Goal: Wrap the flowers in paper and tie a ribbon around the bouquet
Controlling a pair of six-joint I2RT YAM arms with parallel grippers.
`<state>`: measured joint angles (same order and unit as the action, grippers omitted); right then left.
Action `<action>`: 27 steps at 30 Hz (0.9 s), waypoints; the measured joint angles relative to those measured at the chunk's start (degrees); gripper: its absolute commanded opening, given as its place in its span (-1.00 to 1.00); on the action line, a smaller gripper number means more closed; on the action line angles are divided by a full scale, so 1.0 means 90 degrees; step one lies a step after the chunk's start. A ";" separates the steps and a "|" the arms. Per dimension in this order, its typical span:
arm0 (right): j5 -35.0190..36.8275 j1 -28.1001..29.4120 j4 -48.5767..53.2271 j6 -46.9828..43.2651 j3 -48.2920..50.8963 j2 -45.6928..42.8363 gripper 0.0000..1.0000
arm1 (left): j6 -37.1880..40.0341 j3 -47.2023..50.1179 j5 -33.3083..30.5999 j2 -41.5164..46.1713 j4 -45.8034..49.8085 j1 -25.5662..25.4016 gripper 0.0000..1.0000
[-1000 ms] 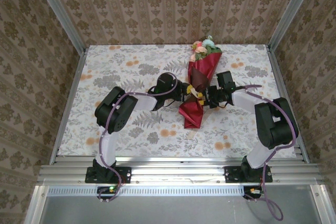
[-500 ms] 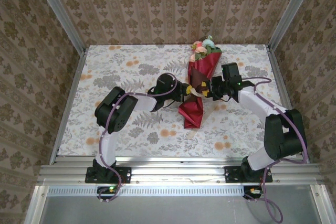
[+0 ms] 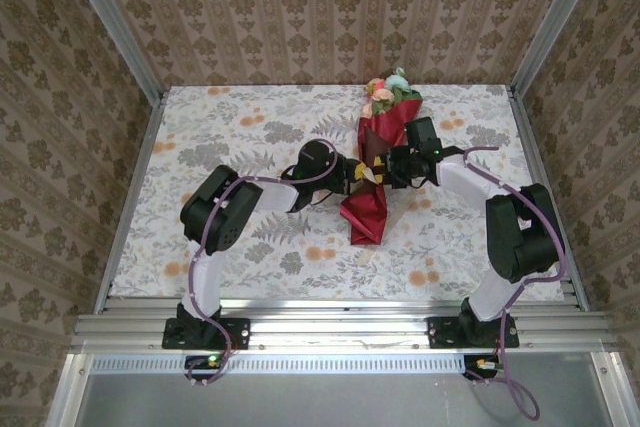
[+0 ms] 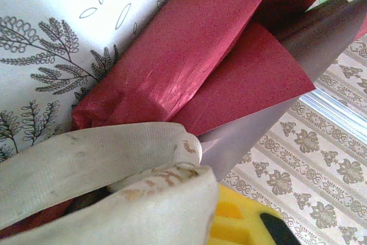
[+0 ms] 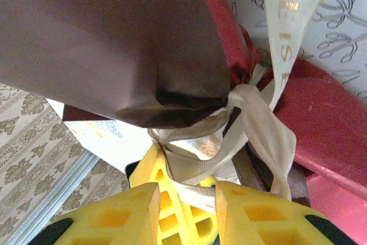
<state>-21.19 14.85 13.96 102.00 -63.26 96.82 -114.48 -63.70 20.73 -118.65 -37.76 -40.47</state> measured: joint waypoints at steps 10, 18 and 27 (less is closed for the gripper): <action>0.0029 0.0022 -0.0007 0.0221 0.0168 0.0012 -0.32 | 0.0000 0.0000 0.0000 0.0000 0.0002 0.0005 -1.00; 0.0032 0.0036 -0.0107 0.0367 0.0219 0.0104 -0.31 | 0.0000 0.0000 0.0002 0.0000 0.0005 0.0005 -1.00; 0.0053 0.0046 -0.0379 0.0512 0.0214 0.0425 -0.63 | 0.0000 0.0000 0.0005 0.0000 0.0007 0.0005 -1.00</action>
<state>-20.71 15.27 10.55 106.61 -61.34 100.64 -114.48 -63.70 20.78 -118.65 -37.69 -40.42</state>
